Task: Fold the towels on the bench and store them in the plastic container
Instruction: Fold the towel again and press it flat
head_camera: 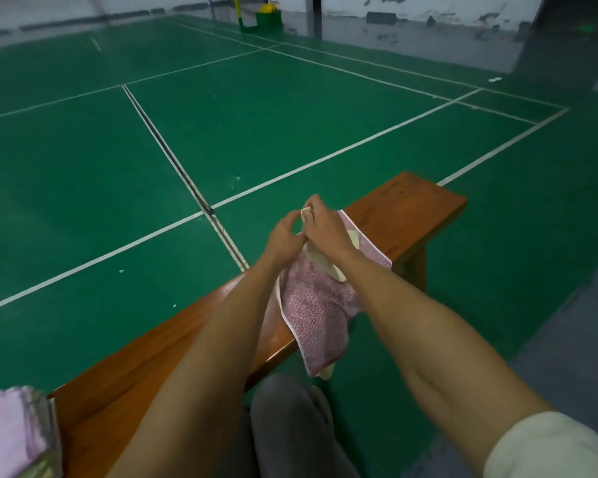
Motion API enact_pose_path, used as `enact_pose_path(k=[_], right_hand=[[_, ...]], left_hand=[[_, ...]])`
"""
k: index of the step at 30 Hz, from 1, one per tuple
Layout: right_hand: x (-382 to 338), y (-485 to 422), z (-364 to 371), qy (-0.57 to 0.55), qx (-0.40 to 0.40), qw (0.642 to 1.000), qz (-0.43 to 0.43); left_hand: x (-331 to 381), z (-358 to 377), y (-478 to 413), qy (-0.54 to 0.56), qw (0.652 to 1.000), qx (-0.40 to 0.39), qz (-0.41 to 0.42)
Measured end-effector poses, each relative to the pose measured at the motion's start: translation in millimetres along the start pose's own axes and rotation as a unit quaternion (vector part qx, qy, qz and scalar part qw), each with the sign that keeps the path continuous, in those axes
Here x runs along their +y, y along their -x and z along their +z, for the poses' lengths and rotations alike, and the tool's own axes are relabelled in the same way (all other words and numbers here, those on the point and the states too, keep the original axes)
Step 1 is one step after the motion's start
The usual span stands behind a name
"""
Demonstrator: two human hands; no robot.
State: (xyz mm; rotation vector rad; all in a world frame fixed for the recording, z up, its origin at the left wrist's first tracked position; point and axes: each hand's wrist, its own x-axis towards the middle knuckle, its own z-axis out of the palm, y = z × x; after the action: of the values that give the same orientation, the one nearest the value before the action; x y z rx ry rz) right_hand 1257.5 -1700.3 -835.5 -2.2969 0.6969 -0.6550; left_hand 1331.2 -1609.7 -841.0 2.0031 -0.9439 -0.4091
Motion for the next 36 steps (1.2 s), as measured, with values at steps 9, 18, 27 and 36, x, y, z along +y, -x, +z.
enact_pose_path(k=[9,18,27,36], right_hand=[[-80.3,-6.8,-11.5,-0.174,0.097,0.979,0.036],[-138.3,2.8,24.4,0.001,-0.026,0.999,0.023],[-174.1,23.5,60.8,-0.052,-0.017,0.986,0.156],[-180.4,39.4,81.4,-0.16,-0.101,0.928,0.321]], left_hand=[[-2.7,-97.3,42.8,0.11,0.992,0.017,-0.066],[-48.1,-195.9,94.5,-0.28,0.935,0.046,-0.212],[-91.0,-246.5,148.7,-0.279,0.897,0.156,-0.304],[-114.2,-270.1,170.8,-0.194,0.9,0.122,-0.37]])
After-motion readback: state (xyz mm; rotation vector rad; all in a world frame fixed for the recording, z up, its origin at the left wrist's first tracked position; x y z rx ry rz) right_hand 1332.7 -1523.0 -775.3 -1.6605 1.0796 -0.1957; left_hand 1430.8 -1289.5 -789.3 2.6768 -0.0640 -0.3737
